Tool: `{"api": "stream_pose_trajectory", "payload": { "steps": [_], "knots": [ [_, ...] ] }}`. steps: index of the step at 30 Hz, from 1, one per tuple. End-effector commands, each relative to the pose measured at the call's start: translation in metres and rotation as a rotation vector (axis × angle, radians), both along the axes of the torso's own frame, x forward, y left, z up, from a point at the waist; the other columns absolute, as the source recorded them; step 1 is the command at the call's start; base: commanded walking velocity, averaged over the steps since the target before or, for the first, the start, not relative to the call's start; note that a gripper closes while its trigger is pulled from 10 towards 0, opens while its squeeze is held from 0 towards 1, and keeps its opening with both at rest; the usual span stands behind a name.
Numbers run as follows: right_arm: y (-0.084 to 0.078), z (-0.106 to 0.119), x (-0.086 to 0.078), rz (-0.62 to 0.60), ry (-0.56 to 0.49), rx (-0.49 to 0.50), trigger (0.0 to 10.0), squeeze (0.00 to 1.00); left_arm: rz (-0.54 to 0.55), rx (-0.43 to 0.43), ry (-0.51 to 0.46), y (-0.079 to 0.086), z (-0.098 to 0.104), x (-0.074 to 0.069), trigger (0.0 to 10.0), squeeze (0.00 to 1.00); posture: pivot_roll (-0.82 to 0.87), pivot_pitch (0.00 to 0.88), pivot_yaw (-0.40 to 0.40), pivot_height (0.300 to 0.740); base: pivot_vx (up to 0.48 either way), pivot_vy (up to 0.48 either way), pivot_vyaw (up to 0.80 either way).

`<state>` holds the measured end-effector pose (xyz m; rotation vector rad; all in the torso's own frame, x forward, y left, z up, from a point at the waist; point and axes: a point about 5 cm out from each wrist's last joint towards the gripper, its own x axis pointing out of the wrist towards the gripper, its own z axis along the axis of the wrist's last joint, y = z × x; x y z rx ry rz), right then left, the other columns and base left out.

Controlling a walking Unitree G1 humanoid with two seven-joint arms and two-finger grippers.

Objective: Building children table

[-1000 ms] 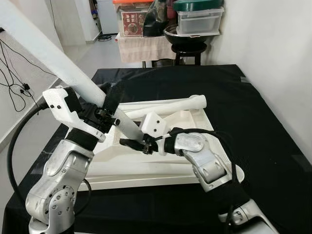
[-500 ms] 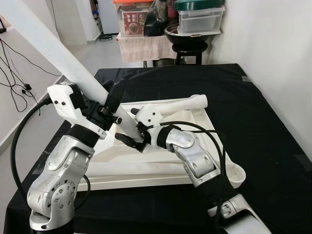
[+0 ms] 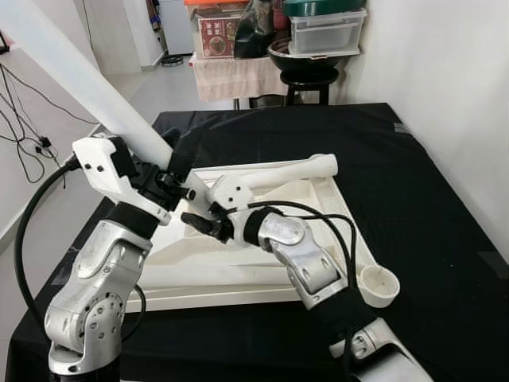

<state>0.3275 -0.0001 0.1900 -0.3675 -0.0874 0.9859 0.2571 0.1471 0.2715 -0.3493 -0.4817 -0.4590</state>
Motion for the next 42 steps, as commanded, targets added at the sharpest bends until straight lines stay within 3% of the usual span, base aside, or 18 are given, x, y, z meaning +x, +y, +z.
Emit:
{"api": "stream_pose_trajectory", "payload": {
  "steps": [1,8,9,10,11,17,21,26,27,28,29,30,31,33,35,37,41,42],
  "knots": [
    [0.002,0.007,0.004,-0.016,0.003,0.031,0.0,0.00,-0.144,-0.008,-0.039,-0.020,0.005,-0.005,0.0,0.00,-0.08,0.000,0.076,0.740,0.000,0.000,0.00],
    [-0.001,0.007,0.006,-0.033,0.008,0.029,0.0,0.00,-0.138,-0.001,-0.039,-0.020,0.005,-0.005,0.0,0.00,-0.08,0.000,0.073,0.740,0.000,0.000,0.00],
    [-0.004,0.007,0.008,-0.052,0.016,0.046,0.0,0.00,-0.126,-0.004,-0.037,-0.018,0.005,-0.004,3.3,0.97,-0.08,0.000,0.073,0.740,0.000,0.000,0.00],
    [-0.004,0.007,0.008,-0.052,0.016,0.046,0.0,0.00,-0.126,-0.004,-0.037,-0.018,0.005,-0.004,3.3,0.97,-0.08,0.000,0.073,0.740,0.000,0.000,0.00],
    [-0.009,0.009,0.013,-0.086,0.024,0.072,0.0,0.00,-0.129,-0.002,-0.040,-0.016,0.004,-0.006,10.0,1.00,-0.08,0.000,0.072,0.740,0.000,0.000,0.00],
    [-0.043,0.029,0.037,-0.292,0.052,0.280,0.0,0.00,-0.010,-0.059,-0.034,0.018,0.006,-0.003,10.0,1.00,-0.08,0.000,0.070,0.740,0.000,0.000,0.00],
    [-0.092,0.052,0.058,-0.488,0.116,0.605,0.0,0.00,0.116,0.001,-0.038,0.049,0.007,-0.010,10.0,1.00,-0.07,0.000,0.065,0.740,0.000,0.000,0.00],
    [-0.116,0.060,0.063,-0.535,0.122,0.707,0.0,0.00,0.190,0.043,-0.002,0.060,-0.001,-0.012,10.0,1.00,-0.06,0.000,0.062,0.740,0.000,0.000,0.00],
    [-0.127,0.061,0.064,-0.539,0.126,0.729,3.7,0.00,0.253,0.080,0.076,0.063,-0.019,-0.011,10.0,1.00,-0.06,0.000,0.063,0.740,0.000,0.000,0.00],
    [-0.127,0.061,0.064,-0.539,0.126,0.729,3.7,0.00,0.253,0.080,0.076,0.063,-0.019,-0.011,10.0,1.00,-0.06,0.000,0.063,0.740,0.000,0.000,0.00],
    [-0.131,0.059,0.063,-0.541,0.105,0.715,10.0,0.00,0.259,0.090,0.126,0.061,-0.032,-0.011,10.0,0.43,-0.07,0.000,0.060,0.740,0.000,0.000,0.00],
    [-0.131,0.059,0.063,-0.541,0.105,0.715,10.0,0.00,0.259,0.090,0.126,0.061,-0.032,-0.011,10.0,0.43,-0.07,0.000,0.060,0.740,0.000,0.000,0.00],
    [-0.133,0.058,0.062,-0.542,0.089,0.705,10.0,0.00,0.258,0.096,0.157,0.060,-0.041,-0.011,10.0,0.00,-0.07,0.000,0.060,0.740,0.000,0.000,0.00],
    [-0.130,0.049,0.058,-0.540,0.080,0.636,10.0,0.00,0.243,0.105,0.201,0.053,-0.055,-0.014,10.0,0.00,-0.08,0.000,0.058,0.740,0.000,0.000,0.00],
    [-0.117,0.024,0.037,-0.410,0.078,0.532,10.0,0.00,0.227,0.135,0.304,0.039,-0.083,-0.024,10.0,0.00,-0.08,0.015,0.053,0.740,0.000,0.000,0.00],
    [-0.109,0.009,0.020,-0.285,0.106,0.520,10.0,0.00,0.227,0.149,0.338,0.035,-0.092,-0.029,10.0,0.00,-0.08,0.015,0.053,0.740,0.000,0.000,0.00],
    [-0.105,0.002,0.008,-0.200,0.126,0.527,10.0,0.00,0.231,0.161,0.368,0.033,-0.100,-0.034,10.0,0.00,-0.08,0.025,0.051,0.740,0.000,0.000,0.00],
    [-0.101,-0.005,-0.006,-0.105,0.188,0.579,10.0,0.00,0.249,0.209,0.392,0.030,-0.110,-0.040,10.0,0.00,-0.07,0.039,0.050,0.740,0.000,0.000,0.00]
  ]
}}
